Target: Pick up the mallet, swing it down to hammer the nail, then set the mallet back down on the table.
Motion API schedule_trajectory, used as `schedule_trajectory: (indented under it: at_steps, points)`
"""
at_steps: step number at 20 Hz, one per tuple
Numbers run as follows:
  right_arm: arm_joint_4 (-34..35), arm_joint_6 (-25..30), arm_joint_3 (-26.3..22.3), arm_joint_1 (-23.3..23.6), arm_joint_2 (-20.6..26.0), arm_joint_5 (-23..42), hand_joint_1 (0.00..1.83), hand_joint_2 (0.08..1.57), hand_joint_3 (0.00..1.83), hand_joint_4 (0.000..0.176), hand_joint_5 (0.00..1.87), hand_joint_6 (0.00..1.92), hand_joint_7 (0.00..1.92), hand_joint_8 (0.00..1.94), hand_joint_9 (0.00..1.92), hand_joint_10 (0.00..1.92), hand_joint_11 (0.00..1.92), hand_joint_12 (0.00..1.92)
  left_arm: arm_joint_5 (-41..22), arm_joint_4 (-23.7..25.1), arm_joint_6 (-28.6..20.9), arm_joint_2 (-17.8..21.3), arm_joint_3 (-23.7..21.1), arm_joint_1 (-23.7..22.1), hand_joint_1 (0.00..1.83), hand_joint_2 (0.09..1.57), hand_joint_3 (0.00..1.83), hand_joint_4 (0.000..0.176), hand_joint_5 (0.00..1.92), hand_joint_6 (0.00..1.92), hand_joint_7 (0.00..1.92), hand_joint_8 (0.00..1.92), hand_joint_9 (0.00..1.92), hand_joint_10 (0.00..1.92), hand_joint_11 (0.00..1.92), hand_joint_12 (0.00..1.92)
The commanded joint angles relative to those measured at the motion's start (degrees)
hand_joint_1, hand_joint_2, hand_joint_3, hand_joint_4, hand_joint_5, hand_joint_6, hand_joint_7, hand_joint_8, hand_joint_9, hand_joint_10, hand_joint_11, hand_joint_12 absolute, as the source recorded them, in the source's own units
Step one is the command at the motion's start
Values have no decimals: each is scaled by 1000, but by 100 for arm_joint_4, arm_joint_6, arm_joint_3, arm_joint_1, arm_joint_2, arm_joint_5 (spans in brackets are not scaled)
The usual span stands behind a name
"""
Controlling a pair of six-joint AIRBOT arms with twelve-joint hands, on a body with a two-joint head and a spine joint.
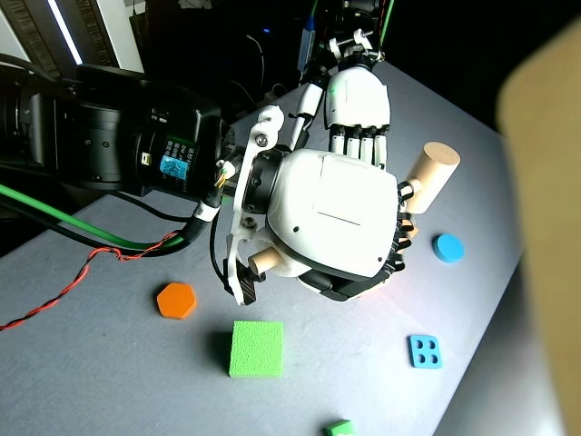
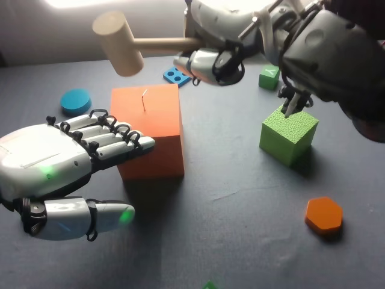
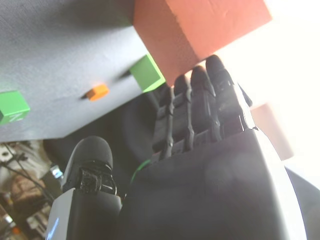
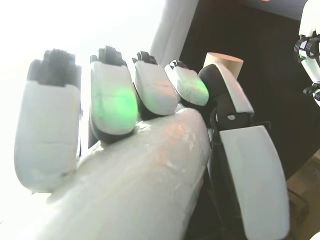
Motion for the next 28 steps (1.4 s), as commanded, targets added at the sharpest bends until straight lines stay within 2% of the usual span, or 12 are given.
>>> schedule_trajectory:
  at_steps: [1, 6, 10, 12, 14, 15, 18, 23, 24, 25, 28]
  points:
    - [-223, 32, 52, -43, 9, 294, 568, 1565, 24, 176, 1419, 1921, 1672, 1941, 1768, 1921, 1921, 1921, -346, -25, -26, -39, 14, -41, 0, 1353, 1, 0, 84, 2, 130, 2, 134, 0, 0, 413]
    - [-228, -87, 290, -495, -98, 147, 617, 1560, 4, 176, 1429, 1921, 1664, 1941, 1758, 1921, 1920, 1921, -346, -25, -26, -40, 15, -40, 0, 1344, 0, 0, 83, 5, 115, 4, 106, 5, 0, 332]
    - [-222, -36, 242, -249, -34, 187, 598, 1558, 1, 176, 1439, 1921, 1682, 1941, 1769, 1921, 1921, 1921, -346, -25, -26, -40, 15, -45, 0, 1351, 0, 0, 58, 1, 95, 3, 97, 2, 0, 328]
    - [-220, 33, 169, -81, 51, 186, 609, 1555, 0, 176, 1427, 1921, 1675, 1941, 1767, 1921, 1921, 1921, -346, -25, -26, -40, 14, -46, 0, 1349, 0, 0, 32, 1, 66, 3, 63, 1, 0, 245]
    - [-218, 56, 121, -8, 95, 186, 611, 1554, 0, 176, 1426, 1921, 1674, 1941, 1766, 1921, 1921, 1921, -346, -25, -26, -40, 14, -44, 0, 1351, 0, 0, 59, 6, 91, 7, 83, 5, 0, 300]
    - [-218, 60, 119, -8, 94, 186, 612, 1561, 2, 176, 1426, 1921, 1674, 1941, 1767, 1921, 1921, 1921, -346, -25, -26, -40, 14, -42, 0, 1347, 0, 0, 71, 6, 104, 7, 100, 8, 0, 338]
    - [-220, -59, 123, -156, 66, 176, 588, 1565, 3, 176, 1423, 1921, 1670, 1941, 1767, 1921, 1921, 1921, -346, -25, -24, -41, 14, -42, 0, 1338, 0, 0, 47, 2, 81, 2, 69, 1, 0, 236]
    - [-204, -191, 278, -519, -45, 142, 660, 1552, 0, 176, 1405, 1921, 1661, 1941, 1760, 1921, 1921, 1921, -346, -25, -18, -41, 14, -42, 0, 1344, 0, 0, 35, 0, 59, 0, 47, 0, 0, 177]
    - [70, -398, 298, -552, -64, 81, 627, 1565, 3, 176, 1422, 1921, 1663, 1941, 1753, 1921, 1921, 1921, -346, -25, -16, -41, 13, -42, 0, 1341, 0, 0, 29, 0, 53, 0, 45, 0, 0, 188]
    - [314, -536, 297, -549, -62, -24, 589, 1570, 5, 176, 1423, 1921, 1668, 1941, 1758, 1921, 1921, 1921, -346, -25, -16, -40, 10, -37, 0, 1342, 0, 0, 37, 0, 65, 3, 58, 3, 0, 214]
    - [314, -534, 176, -438, 62, -21, 605, 1564, 2, 176, 1425, 1921, 1664, 1941, 1760, 1921, 1921, 1921, -346, -25, -17, -43, 9, -44, 0, 1346, 1, 0, 39, 3, 68, 4, 63, 3, 0, 220]
